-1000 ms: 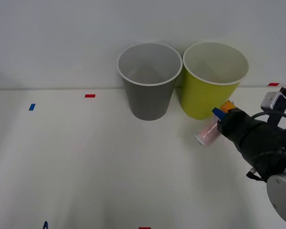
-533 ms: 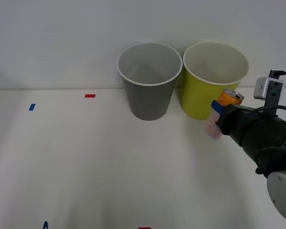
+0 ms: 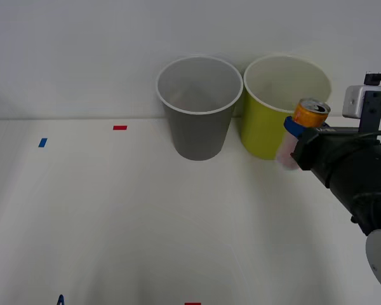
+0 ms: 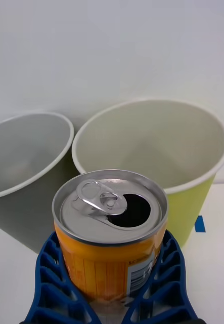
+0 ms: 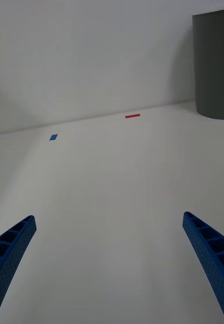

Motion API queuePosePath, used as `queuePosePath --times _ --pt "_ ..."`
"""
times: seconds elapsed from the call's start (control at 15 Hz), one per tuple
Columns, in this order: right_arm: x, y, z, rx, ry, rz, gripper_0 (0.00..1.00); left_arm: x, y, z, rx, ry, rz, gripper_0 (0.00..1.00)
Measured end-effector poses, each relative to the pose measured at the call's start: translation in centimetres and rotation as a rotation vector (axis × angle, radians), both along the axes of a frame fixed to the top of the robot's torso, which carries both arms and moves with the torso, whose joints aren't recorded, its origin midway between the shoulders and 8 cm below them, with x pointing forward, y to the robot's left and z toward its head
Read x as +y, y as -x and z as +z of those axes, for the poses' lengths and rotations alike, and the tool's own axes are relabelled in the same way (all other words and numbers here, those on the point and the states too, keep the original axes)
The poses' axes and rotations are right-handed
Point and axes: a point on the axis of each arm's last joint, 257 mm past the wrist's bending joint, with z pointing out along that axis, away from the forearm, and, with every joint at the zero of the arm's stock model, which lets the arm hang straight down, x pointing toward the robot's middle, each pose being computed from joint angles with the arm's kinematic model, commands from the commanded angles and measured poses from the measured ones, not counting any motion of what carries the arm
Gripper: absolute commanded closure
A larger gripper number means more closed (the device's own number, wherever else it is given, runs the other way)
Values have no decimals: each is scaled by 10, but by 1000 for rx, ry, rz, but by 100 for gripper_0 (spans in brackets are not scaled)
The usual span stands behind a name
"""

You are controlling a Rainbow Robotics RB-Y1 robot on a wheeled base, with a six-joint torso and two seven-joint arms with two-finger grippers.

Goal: Put cans in the gray bin and PET bottles in the light green bin.

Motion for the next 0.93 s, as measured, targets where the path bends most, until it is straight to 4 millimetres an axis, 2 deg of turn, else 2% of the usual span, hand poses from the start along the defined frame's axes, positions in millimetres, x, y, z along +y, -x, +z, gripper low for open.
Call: queuePosePath --times 0.13,0.33,0.67,0.8,0.93 --pt "9 -3 27 -66 17 15 100 0 0 0 0 0 0 0" --pt "46 -8 64 -144 -9 100 100 0 0 0 0 0 0 0" --pt "123 -50 88 -149 -61 248 100 0 0 0 0 0 0 0" --pt "145 -76 94 -138 -49 281 100 0 0 0 0 0 0 0" --pt "156 -96 100 -149 -34 296 100 0 0 0 0 0 0 0"
